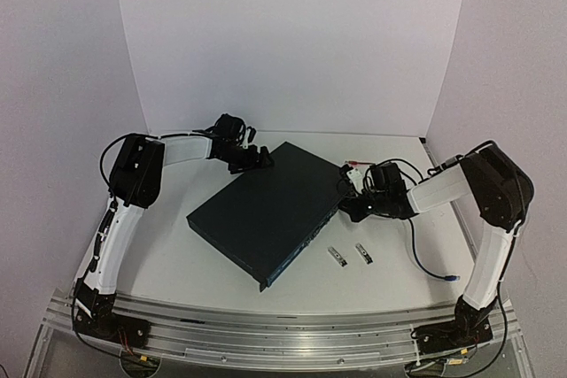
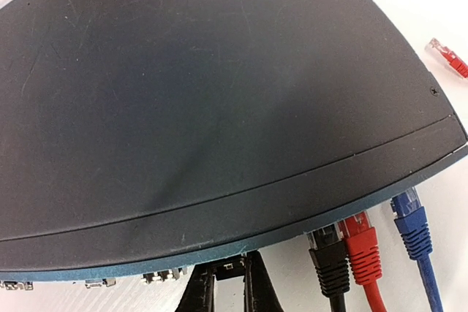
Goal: Pull the plug from the switch port
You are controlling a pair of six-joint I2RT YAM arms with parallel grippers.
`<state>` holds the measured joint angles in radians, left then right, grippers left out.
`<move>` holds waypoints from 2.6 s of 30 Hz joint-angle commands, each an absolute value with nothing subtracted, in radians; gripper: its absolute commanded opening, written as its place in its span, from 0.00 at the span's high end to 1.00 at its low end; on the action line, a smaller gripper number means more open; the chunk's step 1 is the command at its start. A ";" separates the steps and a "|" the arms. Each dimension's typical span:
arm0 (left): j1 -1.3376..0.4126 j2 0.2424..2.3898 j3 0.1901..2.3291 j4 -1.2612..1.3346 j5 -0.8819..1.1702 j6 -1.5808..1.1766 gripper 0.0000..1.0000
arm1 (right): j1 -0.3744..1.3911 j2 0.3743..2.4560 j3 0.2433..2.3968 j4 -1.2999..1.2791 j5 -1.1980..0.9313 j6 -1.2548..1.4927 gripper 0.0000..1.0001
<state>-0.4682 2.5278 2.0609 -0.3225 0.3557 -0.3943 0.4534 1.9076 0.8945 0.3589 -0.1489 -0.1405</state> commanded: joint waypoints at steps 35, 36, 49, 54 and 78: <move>-0.460 2.614 2.021 -0.461 0.394 -0.428 0.06 | 0.463 1.918 0.567 0.645 -0.125 -0.055 0.74; -0.460 2.613 2.022 -0.462 0.394 -0.427 0.06 | 0.463 1.915 0.565 0.647 -0.114 -0.048 0.73; -0.460 2.574 2.017 -0.417 0.404 -0.395 0.06 | 0.463 1.691 0.616 0.443 -0.135 -0.053 0.61; -0.460 2.572 2.019 -0.407 0.408 -0.384 0.06 | 0.462 1.704 0.675 0.372 -0.164 -0.089 0.62; -0.460 2.592 2.039 -0.416 0.419 -0.387 0.06 | 0.462 1.820 0.842 0.316 -0.123 -0.219 0.79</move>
<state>-0.4580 2.5332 2.0598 -0.3065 0.4101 -0.3824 0.4633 1.8052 0.8029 0.3181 -0.1304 -0.1909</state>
